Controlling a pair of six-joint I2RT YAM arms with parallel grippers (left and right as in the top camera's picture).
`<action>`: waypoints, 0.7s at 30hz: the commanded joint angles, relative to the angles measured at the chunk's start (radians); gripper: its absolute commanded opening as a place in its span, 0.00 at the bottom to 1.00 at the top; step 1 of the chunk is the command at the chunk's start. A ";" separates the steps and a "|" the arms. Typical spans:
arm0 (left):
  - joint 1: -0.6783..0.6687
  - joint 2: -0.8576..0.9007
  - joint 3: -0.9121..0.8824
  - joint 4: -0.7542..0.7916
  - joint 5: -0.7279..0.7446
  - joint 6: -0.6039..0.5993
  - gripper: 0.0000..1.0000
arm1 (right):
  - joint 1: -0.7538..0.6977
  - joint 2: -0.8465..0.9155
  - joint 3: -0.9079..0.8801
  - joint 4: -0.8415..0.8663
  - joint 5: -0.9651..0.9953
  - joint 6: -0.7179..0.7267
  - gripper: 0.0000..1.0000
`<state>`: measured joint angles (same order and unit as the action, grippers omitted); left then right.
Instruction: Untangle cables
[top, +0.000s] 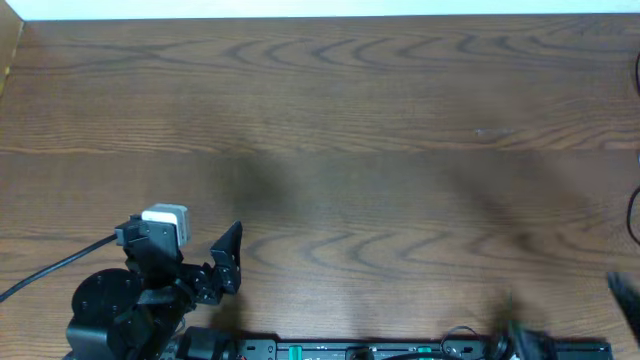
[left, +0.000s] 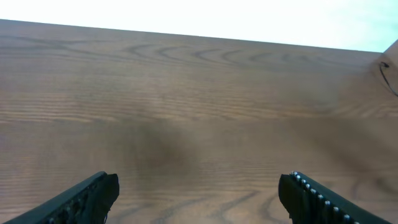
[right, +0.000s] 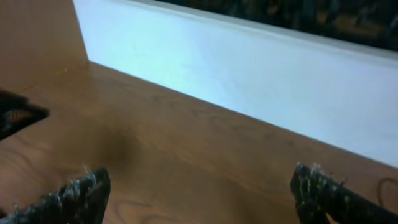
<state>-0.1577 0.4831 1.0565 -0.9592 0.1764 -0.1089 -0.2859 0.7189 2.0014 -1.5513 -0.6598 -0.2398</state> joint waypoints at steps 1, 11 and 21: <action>0.005 -0.004 0.018 0.001 -0.013 -0.009 0.88 | 0.053 -0.132 -0.002 0.017 0.168 0.106 0.91; 0.005 -0.004 0.018 -0.005 -0.013 -0.008 0.88 | 0.149 -0.294 -0.020 -0.147 0.445 0.196 0.84; 0.005 -0.004 0.018 -0.001 -0.013 -0.008 0.88 | 0.315 -0.324 -0.266 -0.147 0.571 0.292 0.99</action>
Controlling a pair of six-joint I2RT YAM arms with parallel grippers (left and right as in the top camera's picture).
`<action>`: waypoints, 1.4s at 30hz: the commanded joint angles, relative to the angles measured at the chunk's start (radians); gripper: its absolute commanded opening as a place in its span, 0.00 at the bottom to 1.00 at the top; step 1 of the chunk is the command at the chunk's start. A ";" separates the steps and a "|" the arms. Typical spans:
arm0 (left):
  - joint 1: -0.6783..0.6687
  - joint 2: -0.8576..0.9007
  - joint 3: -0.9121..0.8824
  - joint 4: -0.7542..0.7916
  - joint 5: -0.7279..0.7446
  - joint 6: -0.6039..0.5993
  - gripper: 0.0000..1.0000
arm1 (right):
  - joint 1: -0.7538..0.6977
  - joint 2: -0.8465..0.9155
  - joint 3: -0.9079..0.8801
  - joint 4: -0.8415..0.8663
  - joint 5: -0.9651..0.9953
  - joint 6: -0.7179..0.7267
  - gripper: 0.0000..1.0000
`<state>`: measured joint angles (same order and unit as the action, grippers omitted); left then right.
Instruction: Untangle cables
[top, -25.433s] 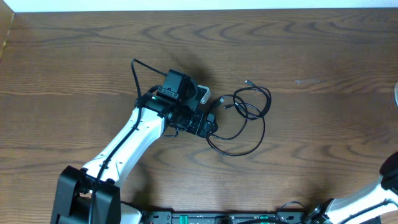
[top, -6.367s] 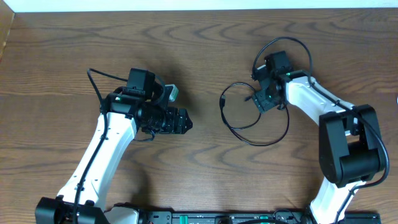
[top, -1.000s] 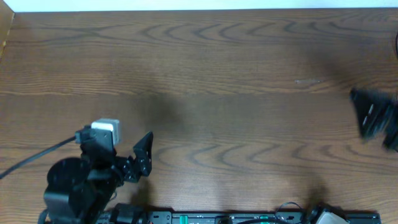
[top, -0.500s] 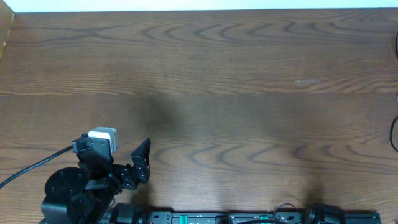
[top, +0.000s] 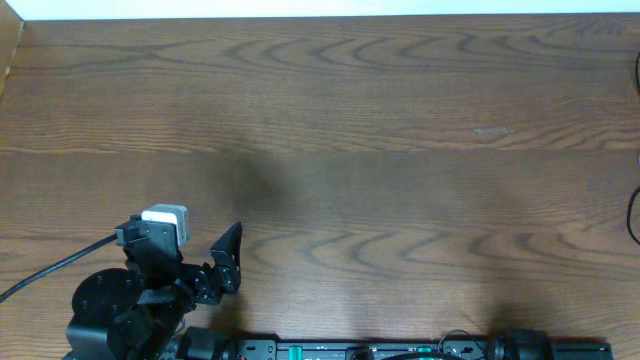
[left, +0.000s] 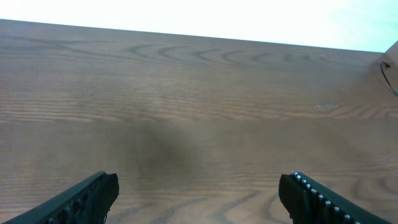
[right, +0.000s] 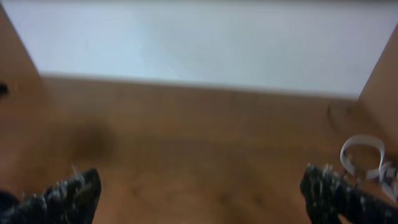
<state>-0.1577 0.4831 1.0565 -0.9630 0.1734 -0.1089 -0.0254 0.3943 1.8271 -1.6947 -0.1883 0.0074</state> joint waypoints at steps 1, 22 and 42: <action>0.005 -0.004 0.018 0.002 -0.010 -0.008 0.88 | 0.076 0.000 -0.137 -0.003 0.111 0.046 0.99; 0.005 -0.004 0.018 0.003 -0.010 -0.008 0.88 | 0.103 -0.018 -0.457 0.811 0.006 -0.103 0.99; 0.005 -0.004 0.018 0.007 -0.009 -0.008 0.89 | -0.015 -0.384 -0.661 0.940 0.162 -0.338 0.99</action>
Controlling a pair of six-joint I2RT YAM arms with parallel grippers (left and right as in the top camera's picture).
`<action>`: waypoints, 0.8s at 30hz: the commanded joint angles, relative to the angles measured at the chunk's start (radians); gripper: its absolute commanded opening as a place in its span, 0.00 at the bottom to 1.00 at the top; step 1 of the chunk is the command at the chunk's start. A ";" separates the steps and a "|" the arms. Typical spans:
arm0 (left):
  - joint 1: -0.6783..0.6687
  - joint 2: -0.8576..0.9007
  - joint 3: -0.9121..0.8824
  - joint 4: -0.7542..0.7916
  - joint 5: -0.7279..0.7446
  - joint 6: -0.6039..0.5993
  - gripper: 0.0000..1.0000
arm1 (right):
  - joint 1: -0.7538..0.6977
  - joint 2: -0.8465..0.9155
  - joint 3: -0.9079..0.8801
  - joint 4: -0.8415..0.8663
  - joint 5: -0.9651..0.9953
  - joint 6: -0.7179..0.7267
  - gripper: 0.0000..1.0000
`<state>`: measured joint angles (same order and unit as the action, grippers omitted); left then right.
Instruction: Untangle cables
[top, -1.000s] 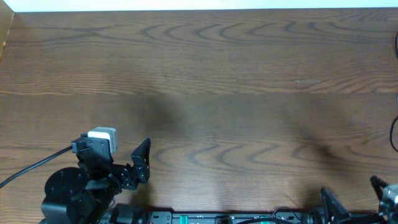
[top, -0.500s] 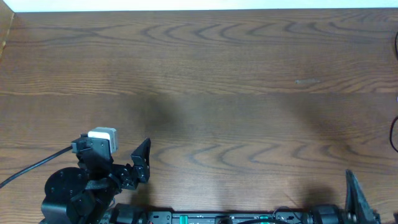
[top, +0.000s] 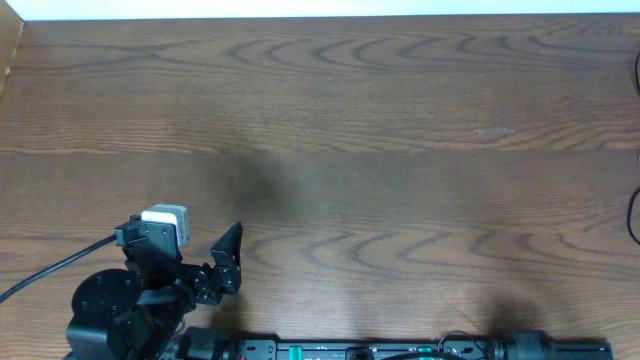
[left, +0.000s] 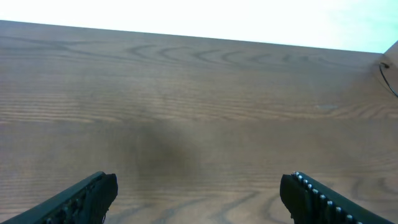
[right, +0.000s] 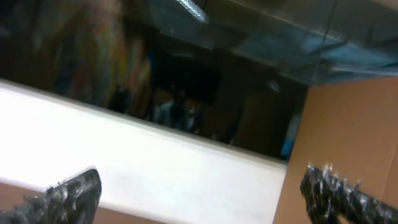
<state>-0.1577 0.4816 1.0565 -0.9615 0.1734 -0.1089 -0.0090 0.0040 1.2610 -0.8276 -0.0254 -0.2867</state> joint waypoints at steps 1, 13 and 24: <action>0.005 -0.002 0.018 0.008 -0.009 -0.008 0.89 | -0.041 0.006 -0.155 0.155 -0.015 -0.043 0.99; 0.005 -0.002 0.018 0.009 -0.009 -0.008 0.89 | -0.068 0.006 -0.861 1.001 -0.030 0.215 0.99; 0.005 -0.002 0.018 0.009 -0.009 -0.008 0.89 | -0.068 0.006 -1.194 1.317 -0.037 0.222 0.99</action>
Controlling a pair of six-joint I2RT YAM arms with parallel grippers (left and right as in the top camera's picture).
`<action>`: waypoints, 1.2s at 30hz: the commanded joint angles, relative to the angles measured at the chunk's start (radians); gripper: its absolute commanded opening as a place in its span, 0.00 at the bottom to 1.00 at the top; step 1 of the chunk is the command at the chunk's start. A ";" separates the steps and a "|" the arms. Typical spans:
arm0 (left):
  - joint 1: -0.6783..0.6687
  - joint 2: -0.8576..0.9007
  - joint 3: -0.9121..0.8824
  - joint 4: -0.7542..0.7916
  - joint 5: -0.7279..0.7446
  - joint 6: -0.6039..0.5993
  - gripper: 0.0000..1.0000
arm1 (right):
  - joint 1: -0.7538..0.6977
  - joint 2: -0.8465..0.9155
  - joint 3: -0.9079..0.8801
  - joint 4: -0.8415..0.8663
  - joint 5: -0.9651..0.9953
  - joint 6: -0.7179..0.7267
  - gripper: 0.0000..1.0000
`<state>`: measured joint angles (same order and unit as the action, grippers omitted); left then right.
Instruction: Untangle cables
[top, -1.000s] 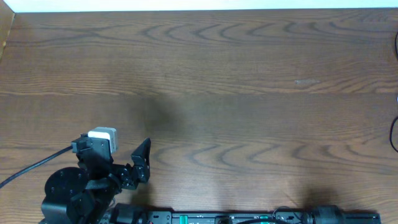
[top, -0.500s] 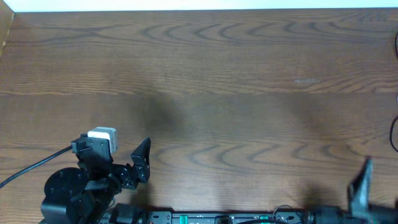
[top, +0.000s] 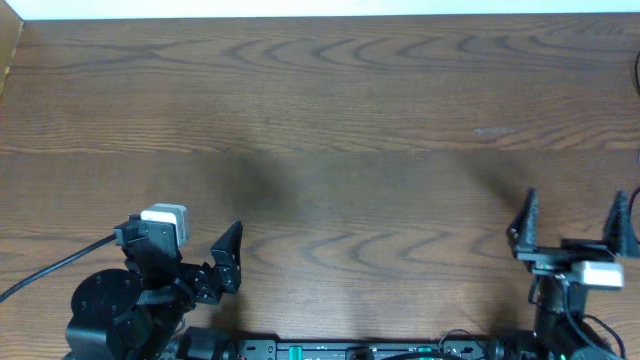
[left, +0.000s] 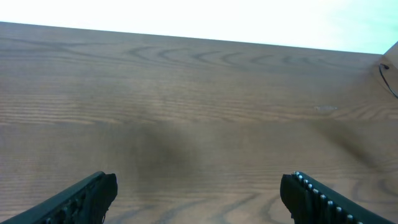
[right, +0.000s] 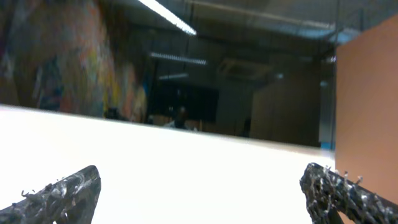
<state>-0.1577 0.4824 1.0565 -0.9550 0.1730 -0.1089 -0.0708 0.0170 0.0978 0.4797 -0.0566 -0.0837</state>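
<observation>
Only slivers of dark cable (top: 636, 214) show at the table's right edge in the overhead view. A dark cable loop (left: 386, 73) also peeks in at the far right of the left wrist view. My left gripper (left: 199, 199) is open at the front left, low over bare wood, with nothing between its fingers. My right gripper (top: 572, 222) stands open at the front right, fingers pointing toward the far side. Its wrist view shows the open right gripper (right: 199, 196) against a white wall and a dark room, with no cable.
The wooden table (top: 330, 130) stretches across the whole overhead view. A white wall (top: 320, 8) borders its far edge. A wooden side panel (right: 367, 99) rises on the right. The arm bases and a black rail (top: 380, 350) line the front edge.
My right gripper was out of the overhead view and now stands open at the front right of the table. Its camera still faces the wall and room. The left arm has not moved.
The right arm was first a blur at the front right corner, its camera on the table and wall. Then it was gone from overhead, its camera seeing a pale cable at the right. Later it faced upward. Now it is back at front right, open. The left gripper stayed open throughout.
</observation>
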 joint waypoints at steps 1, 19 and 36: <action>0.005 -0.003 0.018 0.002 -0.009 -0.008 0.89 | -0.006 -0.007 -0.042 -0.006 -0.006 0.019 0.99; 0.005 -0.003 0.018 0.002 -0.009 -0.008 0.89 | -0.006 -0.006 -0.092 -0.558 0.010 0.009 0.99; 0.005 -0.175 0.017 -0.056 0.021 -0.042 0.97 | -0.006 0.014 -0.092 -0.554 0.021 0.019 0.99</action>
<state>-0.1577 0.3901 1.0565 -0.9871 0.1852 -0.1299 -0.0711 0.0299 0.0067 -0.0685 -0.0479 -0.0792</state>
